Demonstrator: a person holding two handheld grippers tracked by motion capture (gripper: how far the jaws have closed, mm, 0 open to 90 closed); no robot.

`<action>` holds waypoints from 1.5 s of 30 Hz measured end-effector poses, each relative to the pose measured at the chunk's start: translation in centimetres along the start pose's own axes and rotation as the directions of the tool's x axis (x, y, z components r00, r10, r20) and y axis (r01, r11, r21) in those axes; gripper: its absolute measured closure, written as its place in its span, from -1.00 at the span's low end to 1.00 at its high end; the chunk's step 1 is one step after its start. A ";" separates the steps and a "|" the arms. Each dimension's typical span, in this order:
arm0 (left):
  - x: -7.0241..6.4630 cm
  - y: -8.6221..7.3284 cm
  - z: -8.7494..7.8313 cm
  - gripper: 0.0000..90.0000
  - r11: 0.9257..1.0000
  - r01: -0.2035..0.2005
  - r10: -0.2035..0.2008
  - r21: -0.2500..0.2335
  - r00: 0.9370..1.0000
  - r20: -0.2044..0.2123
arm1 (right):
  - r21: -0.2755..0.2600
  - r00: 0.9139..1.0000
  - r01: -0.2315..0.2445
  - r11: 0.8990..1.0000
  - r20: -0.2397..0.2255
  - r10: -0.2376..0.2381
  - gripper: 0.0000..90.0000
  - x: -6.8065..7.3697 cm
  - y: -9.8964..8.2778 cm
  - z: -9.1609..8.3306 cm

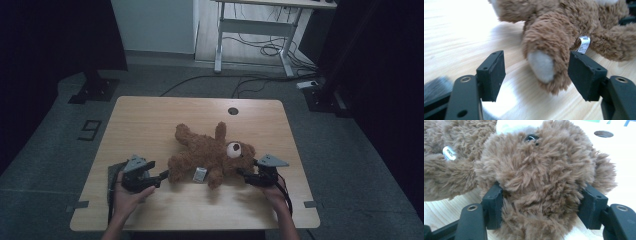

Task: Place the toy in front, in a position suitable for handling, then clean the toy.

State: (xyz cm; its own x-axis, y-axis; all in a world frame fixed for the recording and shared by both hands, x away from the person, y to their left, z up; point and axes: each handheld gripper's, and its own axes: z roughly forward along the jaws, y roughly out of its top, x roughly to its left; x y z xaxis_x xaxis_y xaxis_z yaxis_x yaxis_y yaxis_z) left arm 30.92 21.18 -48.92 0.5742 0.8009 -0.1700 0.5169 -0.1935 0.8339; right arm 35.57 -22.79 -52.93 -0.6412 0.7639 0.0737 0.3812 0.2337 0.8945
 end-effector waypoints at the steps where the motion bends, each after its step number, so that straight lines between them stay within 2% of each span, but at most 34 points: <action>1: 0.2 -0.3 -0.5 -0.35 1.000 0.010 -0.010 -0.006 1.000 -0.010 | 0.000 1.000 0.000 1.000 0.000 0.000 -0.27 0.0 0.0 0.0; 4: 1.2 -0.9 -2.0 -0.37 0.999 0.046 -0.046 -0.002 0.997 -0.066 | -0.007 1.000 -0.013 1.000 0.009 0.013 -0.30 0.1 -0.1 0.0; 5: 1.7 -1.3 -2.6 -0.37 0.997 0.077 -0.077 0.001 0.993 -0.093 | -0.013 1.000 -0.024 1.000 0.017 0.025 -0.34 0.2 -0.1 0.0; 6: 1.7 -1.3 -2.6 -0.38 0.997 0.077 -0.077 0.001 0.993 -0.093 | -0.013 1.000 -0.024 1.000 0.017 0.025 -0.34 0.2 -0.1 0.0; 9: 2.4 -2.4 -2.9 -0.40 0.993 0.119 -0.113 0.030 0.982 -0.154 | -0.020 0.999 -0.044 0.999 0.020 0.044 -0.38 0.1 -0.1 -0.1; 10: 2.6 -2.6 -2.9 -0.40 0.991 0.127 -0.120 0.035 0.980 -0.161 | -0.024 0.999 -0.050 0.998 0.017 0.050 -0.39 0.1 -0.1 -0.1; 11: 2.9 -3.1 -2.5 -0.40 0.988 0.145 -0.133 0.062 0.977 -0.169 | -0.020 0.999 -0.053 0.998 0.012 0.053 -0.40 0.0 -0.2 -0.2; 14: 3.1 -3.4 -2.0 -0.42 0.985 0.151 -0.136 0.080 0.976 -0.172 | -0.018 0.998 -0.055 0.998 0.010 0.055 -0.41 -0.1 -0.2 -0.2; 19: 3.2 -3.8 -1.3 -0.44 0.984 0.136 -0.113 0.113 0.975 -0.193 | -0.017 0.998 -0.059 0.998 0.015 0.060 -0.42 0.1 -0.3 -0.3; 26: 3.2 -4.0 -0.9 -0.43 0.983 0.127 -0.098 0.134 0.973 -0.208 | -0.016 0.998 -0.063 0.998 0.015 0.063 -0.43 0.1 -0.3 -0.2; 31: 3.2 -4.2 -0.3 -0.46 0.983 0.103 -0.062 0.154 0.965 -0.253 | -0.013 0.998 -0.061 0.998 0.013 0.061 -0.44 0.1 -0.4 -0.2; 38: 3.1 -4.6 1.0 -0.51 0.975 0.085 -0.027 0.203 0.962 -0.271 | -0.009 0.997 -0.070 0.997 0.007 0.070 -0.45 0.0 -0.6 -0.2; 40: 2.9 -4.7 1.3 -0.52 0.973 0.071 -0.006 0.219 0.959 -0.285 | -0.007 0.998 -0.069 0.998 0.007 0.069 -0.45 0.0 -0.6 -0.2; 41: 2.7 -4.8 1.5 -0.53 0.972 0.059 0.012 0.227 0.955 -0.297 | -0.006 0.998 -0.069 0.998 0.008 0.069 -0.45 0.0 -0.6 -0.3; 45: 2.6 -4.8 1.6 -0.53 0.971 0.052 0.022 0.232 0.953 -0.303 | -0.005 0.997 -0.070 0.998 0.008 0.070 -0.45 0.0 -0.6 -0.3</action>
State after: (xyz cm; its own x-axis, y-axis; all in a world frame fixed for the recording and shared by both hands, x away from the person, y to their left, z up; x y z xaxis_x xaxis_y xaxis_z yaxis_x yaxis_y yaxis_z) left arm 30.96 23.32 -54.24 0.3658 0.9306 0.0153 0.6791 -0.2781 0.6794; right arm 35.13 -23.05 -53.36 -0.6070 0.7835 0.1328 0.4224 0.1766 0.8890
